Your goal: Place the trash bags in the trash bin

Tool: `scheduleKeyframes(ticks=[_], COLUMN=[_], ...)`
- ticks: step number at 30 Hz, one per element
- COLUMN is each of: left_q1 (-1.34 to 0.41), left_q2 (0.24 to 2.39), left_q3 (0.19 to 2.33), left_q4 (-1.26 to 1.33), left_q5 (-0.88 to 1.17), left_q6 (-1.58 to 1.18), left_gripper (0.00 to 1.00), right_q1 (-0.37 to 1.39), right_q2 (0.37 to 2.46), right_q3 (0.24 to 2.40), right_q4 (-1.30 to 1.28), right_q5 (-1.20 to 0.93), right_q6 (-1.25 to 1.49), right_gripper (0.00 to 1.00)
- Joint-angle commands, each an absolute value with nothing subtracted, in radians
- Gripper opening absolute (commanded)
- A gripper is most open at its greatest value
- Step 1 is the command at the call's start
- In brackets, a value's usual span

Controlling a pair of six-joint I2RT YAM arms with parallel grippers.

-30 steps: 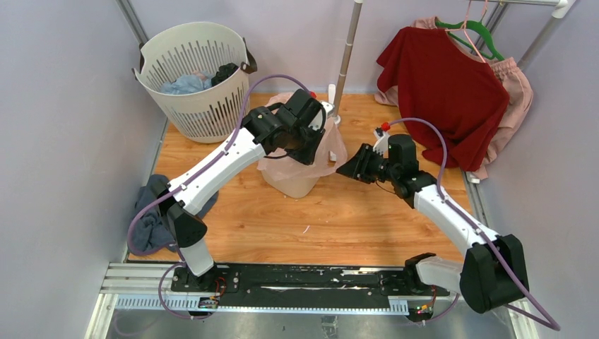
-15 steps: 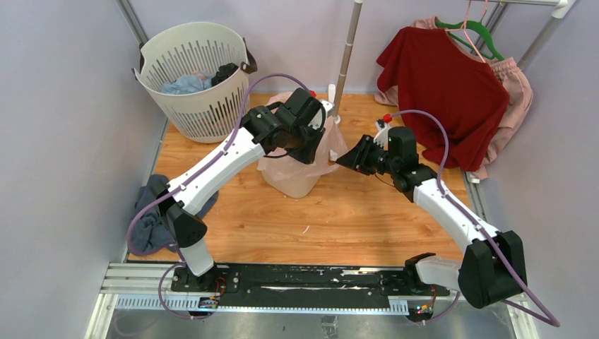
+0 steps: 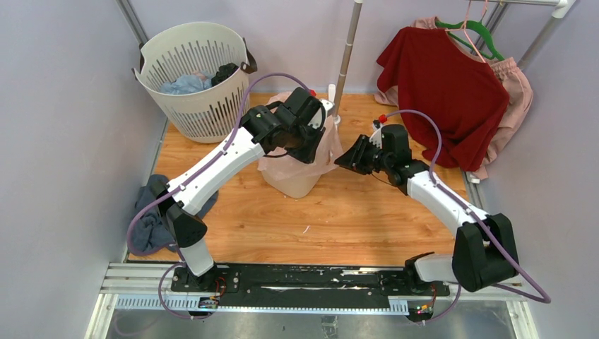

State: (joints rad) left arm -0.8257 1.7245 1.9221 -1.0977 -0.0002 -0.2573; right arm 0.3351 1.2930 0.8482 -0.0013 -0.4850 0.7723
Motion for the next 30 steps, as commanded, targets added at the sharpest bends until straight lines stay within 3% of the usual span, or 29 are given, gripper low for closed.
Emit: scheduleKeyframes(ticks=[1, 11, 17, 30], left_q1=[-0.819, -0.818, -0.816, -0.809], left_q2=[1.722, 1.724, 1.724, 1.725], left_q3=[1.954, 1.957, 1.963, 1.965], left_q4=[-1.106, -1.106, -1.106, -1.106], left_q5=[0.019, 0.021, 0.017, 0.015], left_q6=[-0.239, -0.237, -0.238, -0.236], left_gripper=[0.2, 0.2, 0.2, 0.2], right_q1=[0.354, 0.354, 0.371, 0.419], right_q2=[1.321, 1.398, 1.442, 1.553], right_q3=[0.838, 0.85, 0.828, 0.777], right_q4=[0.037, 0.106, 0.177, 0.27], right_q5=[-0.471, -0.459, -0.45, -0.387], right_q6=[0.788, 0.818, 0.837, 0.805], right_gripper=[0.35, 0.19, 0.01, 0.0])
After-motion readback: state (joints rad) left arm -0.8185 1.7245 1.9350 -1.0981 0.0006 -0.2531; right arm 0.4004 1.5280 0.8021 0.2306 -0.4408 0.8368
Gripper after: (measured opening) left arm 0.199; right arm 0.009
